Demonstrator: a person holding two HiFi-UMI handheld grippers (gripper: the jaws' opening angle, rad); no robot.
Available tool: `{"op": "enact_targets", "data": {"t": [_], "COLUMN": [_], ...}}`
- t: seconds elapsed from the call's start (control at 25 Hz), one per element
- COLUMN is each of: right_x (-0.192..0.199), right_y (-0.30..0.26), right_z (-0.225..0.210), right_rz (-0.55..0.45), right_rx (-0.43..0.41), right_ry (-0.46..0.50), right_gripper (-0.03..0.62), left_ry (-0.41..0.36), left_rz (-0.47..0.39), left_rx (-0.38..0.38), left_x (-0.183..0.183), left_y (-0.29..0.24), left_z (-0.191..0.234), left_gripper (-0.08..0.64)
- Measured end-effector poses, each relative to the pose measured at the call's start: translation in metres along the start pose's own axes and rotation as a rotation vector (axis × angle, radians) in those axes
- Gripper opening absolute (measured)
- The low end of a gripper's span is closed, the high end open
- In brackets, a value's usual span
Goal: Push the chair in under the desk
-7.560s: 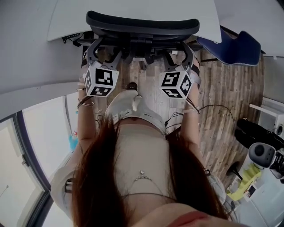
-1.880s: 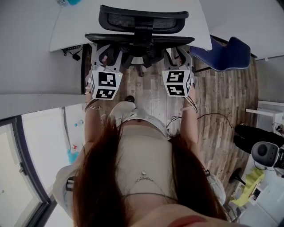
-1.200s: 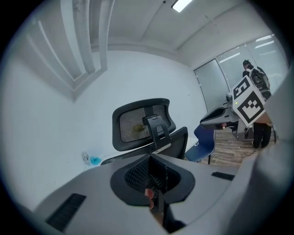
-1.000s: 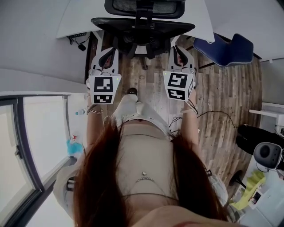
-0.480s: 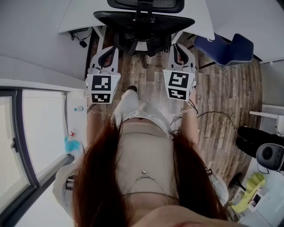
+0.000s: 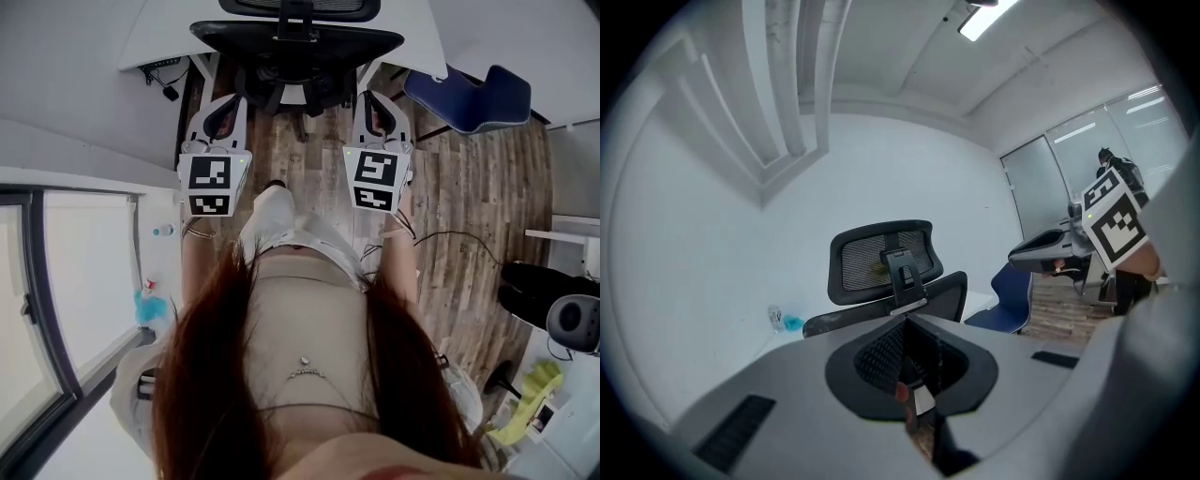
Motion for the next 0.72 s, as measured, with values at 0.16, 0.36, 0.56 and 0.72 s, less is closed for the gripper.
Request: {"op": "enact_targets", "data": {"t": [0.16, 0.36, 0.56, 0.72], "right_x": [0.0, 0.004, 0.008, 0.008], "right_y": [-0.001, -0.003, -0.005, -0.006], "right_z": [-0.002, -0.002, -0.001, -0.002], "right_rz": [0.0, 0.007, 0.018, 0.016], "right_rx": [0.002, 0.004, -0.004, -0.007], "right_ry": [0.0, -0.006, -0.005, -0.004], "right_gripper": [0.026, 0.026, 0.026, 0.026], "left_ry": [0.005, 0.008, 0.009, 0.015], "left_rz": [-0.003, 0.0, 0.008, 0.0], "left_rx": [0.002, 0.002, -0.001, 0.002], "left_x": [-0.002, -0.001, 0.002, 0.0], "left_y": [-0.003, -0.006, -0.009, -0.012], "left_z": [0.0, -0.001, 0.0, -0.001], "left_gripper": [0.003, 0.003, 0.004, 0.003]}}
Point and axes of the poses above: the fingertips, and each gripper's own axes: y backward along the fingers, z to its left, x out of its underside, the point moved 8 cm from there along y, backward along the fingers, and after that the axes turned 10 degrees about x, right-handed, at the moved point
